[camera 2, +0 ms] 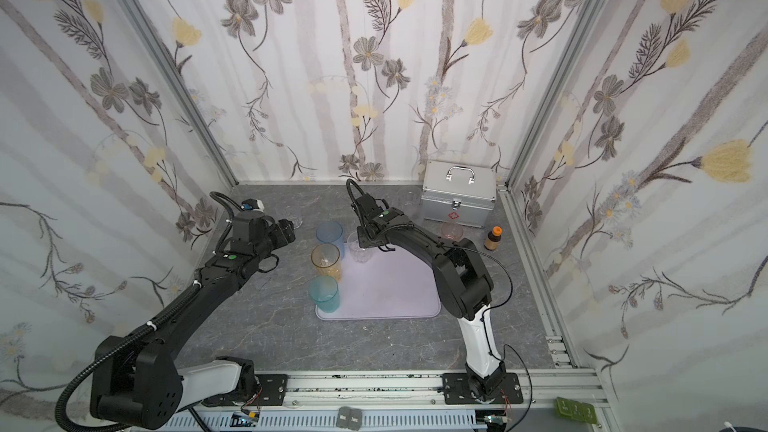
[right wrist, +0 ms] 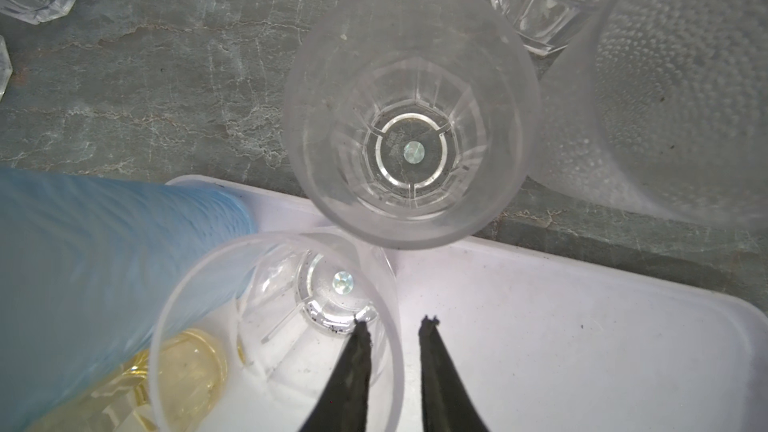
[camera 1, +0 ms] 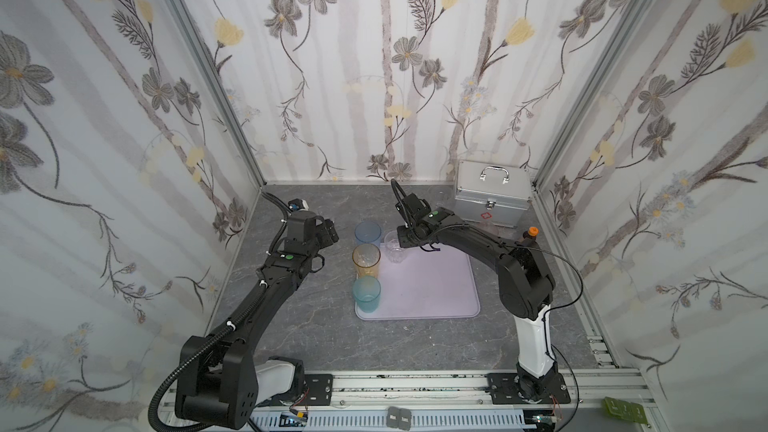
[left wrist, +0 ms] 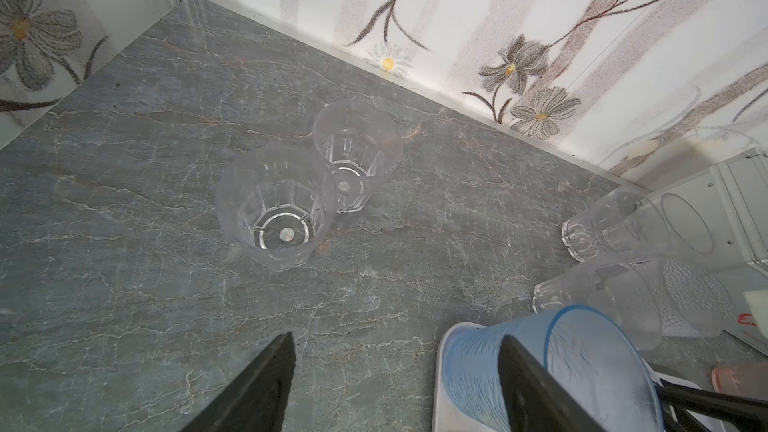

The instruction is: Place the glasses into the tray

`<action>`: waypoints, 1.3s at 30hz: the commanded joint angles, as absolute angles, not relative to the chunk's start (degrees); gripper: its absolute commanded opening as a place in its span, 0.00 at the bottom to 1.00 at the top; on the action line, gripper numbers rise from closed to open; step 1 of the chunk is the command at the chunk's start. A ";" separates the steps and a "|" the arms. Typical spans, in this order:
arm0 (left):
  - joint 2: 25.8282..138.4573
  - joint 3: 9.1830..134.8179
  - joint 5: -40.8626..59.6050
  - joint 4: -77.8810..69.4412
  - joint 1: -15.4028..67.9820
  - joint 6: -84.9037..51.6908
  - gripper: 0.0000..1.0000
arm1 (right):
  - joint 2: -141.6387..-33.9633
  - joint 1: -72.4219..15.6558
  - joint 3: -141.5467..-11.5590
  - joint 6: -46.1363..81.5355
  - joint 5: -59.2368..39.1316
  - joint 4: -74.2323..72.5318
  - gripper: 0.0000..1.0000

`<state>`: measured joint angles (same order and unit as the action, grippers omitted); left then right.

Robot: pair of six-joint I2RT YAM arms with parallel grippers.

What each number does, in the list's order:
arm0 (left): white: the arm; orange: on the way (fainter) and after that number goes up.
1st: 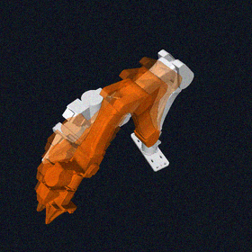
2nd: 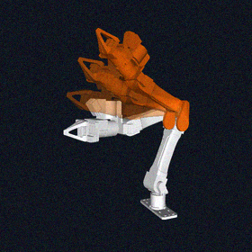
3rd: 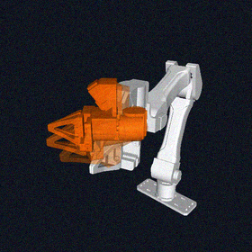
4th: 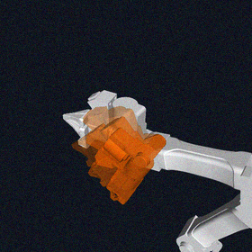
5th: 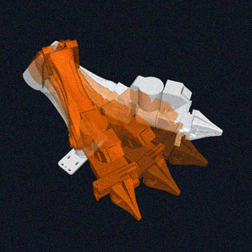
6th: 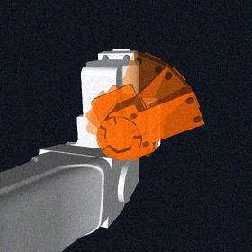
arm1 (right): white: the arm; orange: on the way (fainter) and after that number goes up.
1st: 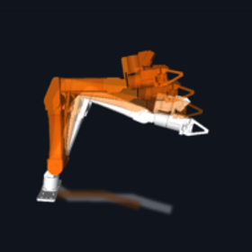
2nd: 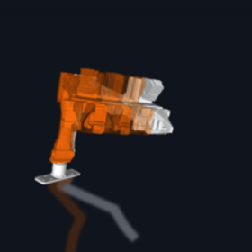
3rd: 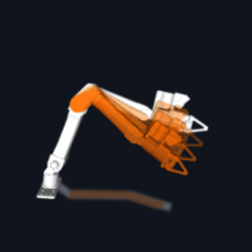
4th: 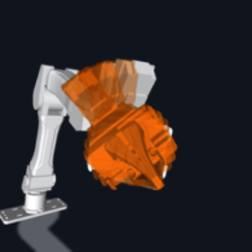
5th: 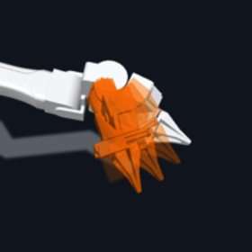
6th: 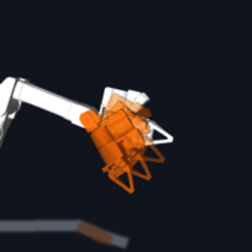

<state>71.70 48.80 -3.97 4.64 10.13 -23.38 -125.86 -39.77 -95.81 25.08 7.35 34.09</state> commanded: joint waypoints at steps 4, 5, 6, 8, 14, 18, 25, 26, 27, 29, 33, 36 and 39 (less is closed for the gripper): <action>77.96 55.16 0.34 5.11 6.43 -23.19 0.76 | -117.95 -39.02 -93.78 27.44 3.36 29.34 0.39; 79.85 56.79 0.95 5.58 5.65 -22.76 0.75 | -116.55 -38.72 -93.12 27.72 3.25 28.89 0.40; 81.61 58.37 1.16 6.19 4.95 -22.37 0.75 | -115.49 -38.58 -92.42 27.88 3.25 28.53 0.41; 86.40 62.55 1.96 7.82 2.81 -21.01 0.73 | -113.19 -38.13 -90.02 28.27 3.42 27.27 0.42; 98.51 73.53 9.93 10.50 -2.80 -18.63 0.61 | -108.81 -37.51 -81.51 29.49 3.43 23.86 0.42; 105.03 80.71 14.93 13.53 -4.68 -14.66 0.57 | -106.86 -37.21 -77.58 30.19 3.05 22.00 0.42; 114.80 89.68 20.24 19.85 -6.46 -8.68 0.47 | -106.29 -37.15 -76.45 30.30 2.81 21.23 0.42; 115.39 90.43 19.75 20.54 -6.51 -8.00 0.47 | -106.32 -37.11 -76.39 30.30 2.81 21.18 0.42; 116.00 91.13 19.27 20.97 -6.53 -7.39 0.46 | -106.39 -37.11 -76.31 30.28 2.66 21.03 0.42; 116.77 92.31 18.55 21.42 -6.50 -7.08 0.46 | -106.69 -37.11 -76.29 30.42 2.34 20.83 0.42; 118.92 94.83 17.73 22.09 -6.42 -7.17 0.40 | -107.18 -37.17 -76.29 30.82 1.58 20.46 0.42; 120.83 96.64 15.85 22.74 -6.42 -7.17 0.34 | -107.09 -37.17 -75.95 31.11 1.67 20.18 0.42; 122.09 97.51 14.25 23.11 -5.96 -7.08 0.29 | -107.07 -37.15 -75.59 31.14 1.76 20.19 0.42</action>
